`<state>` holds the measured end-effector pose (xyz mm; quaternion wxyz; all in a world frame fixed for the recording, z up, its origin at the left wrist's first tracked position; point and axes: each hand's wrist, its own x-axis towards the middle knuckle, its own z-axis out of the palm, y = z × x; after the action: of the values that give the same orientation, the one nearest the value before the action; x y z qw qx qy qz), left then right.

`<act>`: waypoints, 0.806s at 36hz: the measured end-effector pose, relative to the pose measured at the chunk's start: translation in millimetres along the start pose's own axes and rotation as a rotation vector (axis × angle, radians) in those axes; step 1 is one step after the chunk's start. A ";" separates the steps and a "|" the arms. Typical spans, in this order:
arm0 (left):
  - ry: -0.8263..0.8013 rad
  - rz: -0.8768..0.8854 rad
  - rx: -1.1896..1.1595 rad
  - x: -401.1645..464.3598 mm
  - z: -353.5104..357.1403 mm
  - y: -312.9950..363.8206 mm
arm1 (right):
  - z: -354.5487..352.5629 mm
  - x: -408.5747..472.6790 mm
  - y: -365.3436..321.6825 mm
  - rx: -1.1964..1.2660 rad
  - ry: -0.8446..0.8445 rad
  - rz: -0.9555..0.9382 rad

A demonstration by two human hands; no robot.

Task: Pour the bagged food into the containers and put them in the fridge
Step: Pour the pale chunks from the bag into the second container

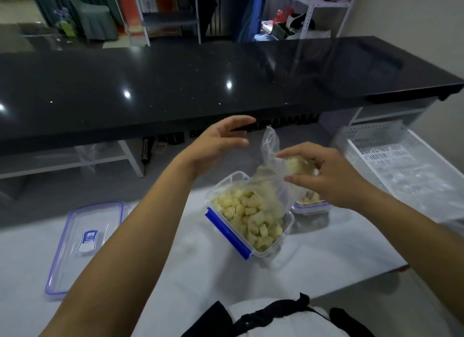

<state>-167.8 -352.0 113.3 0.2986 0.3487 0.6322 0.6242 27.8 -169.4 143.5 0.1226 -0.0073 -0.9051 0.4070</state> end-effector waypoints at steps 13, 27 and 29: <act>-0.005 -0.001 0.038 8.7 -3.6 6.6 | -0.8 4.0 -1.3 -0.024 0.038 0.060; 0.142 0.014 -0.091 -7.1 -17.7 8.2 | 0.4 -13.6 21.3 0.264 0.129 0.223; 0.149 0.022 -0.094 -8.1 -19.2 9.0 | 0.7 -14.8 18.1 0.277 0.115 0.186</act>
<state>-178.1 -370.0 122.6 0.2597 0.2938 0.6188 0.6807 40.5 -159.4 126.5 0.1357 -0.0974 -0.8274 0.5362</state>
